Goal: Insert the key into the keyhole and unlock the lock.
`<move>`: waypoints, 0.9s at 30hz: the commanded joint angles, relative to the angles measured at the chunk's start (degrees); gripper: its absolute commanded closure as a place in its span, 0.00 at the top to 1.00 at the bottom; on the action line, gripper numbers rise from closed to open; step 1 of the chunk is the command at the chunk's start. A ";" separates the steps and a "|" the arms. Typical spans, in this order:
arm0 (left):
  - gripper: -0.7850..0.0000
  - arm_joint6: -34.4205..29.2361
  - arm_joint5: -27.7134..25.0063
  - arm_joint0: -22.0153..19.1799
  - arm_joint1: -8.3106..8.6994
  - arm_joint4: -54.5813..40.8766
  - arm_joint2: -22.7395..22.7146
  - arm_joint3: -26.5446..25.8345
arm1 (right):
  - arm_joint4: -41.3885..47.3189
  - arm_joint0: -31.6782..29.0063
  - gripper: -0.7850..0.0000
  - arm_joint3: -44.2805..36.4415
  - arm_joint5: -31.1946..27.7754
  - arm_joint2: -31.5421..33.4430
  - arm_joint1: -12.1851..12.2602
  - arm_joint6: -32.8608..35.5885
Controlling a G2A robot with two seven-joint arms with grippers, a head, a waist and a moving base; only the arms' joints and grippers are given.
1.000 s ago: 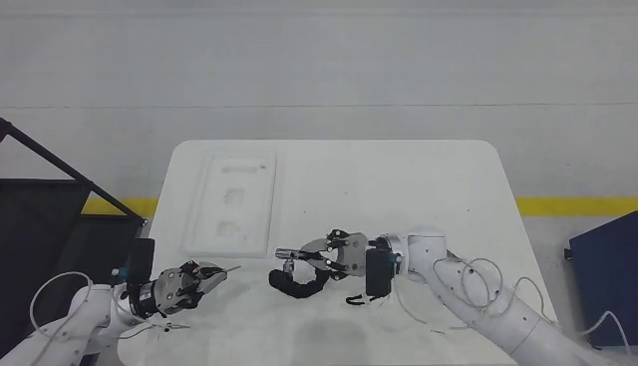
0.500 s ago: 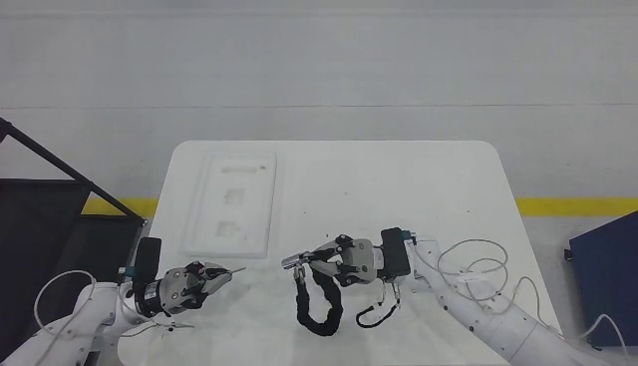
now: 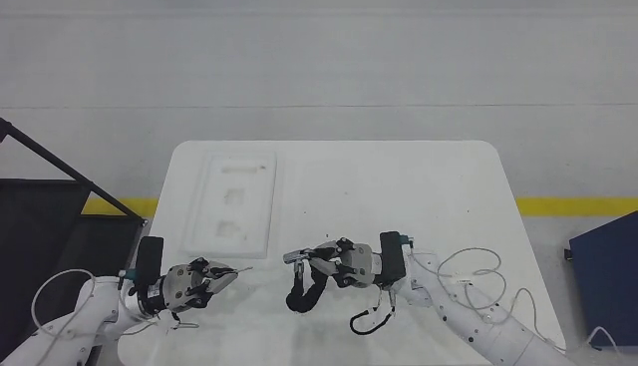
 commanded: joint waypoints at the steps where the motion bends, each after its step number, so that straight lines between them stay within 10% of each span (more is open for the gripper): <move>1: 0.00 -0.59 -0.29 0.51 0.02 0.46 -0.69 -1.08 | 0.67 -0.54 0.00 -0.68 -0.48 0.56 -0.08 -1.84; 27: 0.00 -9.62 -2.98 -3.94 -2.01 -2.43 -0.09 -6.08 | -4.08 -4.13 0.00 -6.33 -3.22 0.86 1.00 -3.50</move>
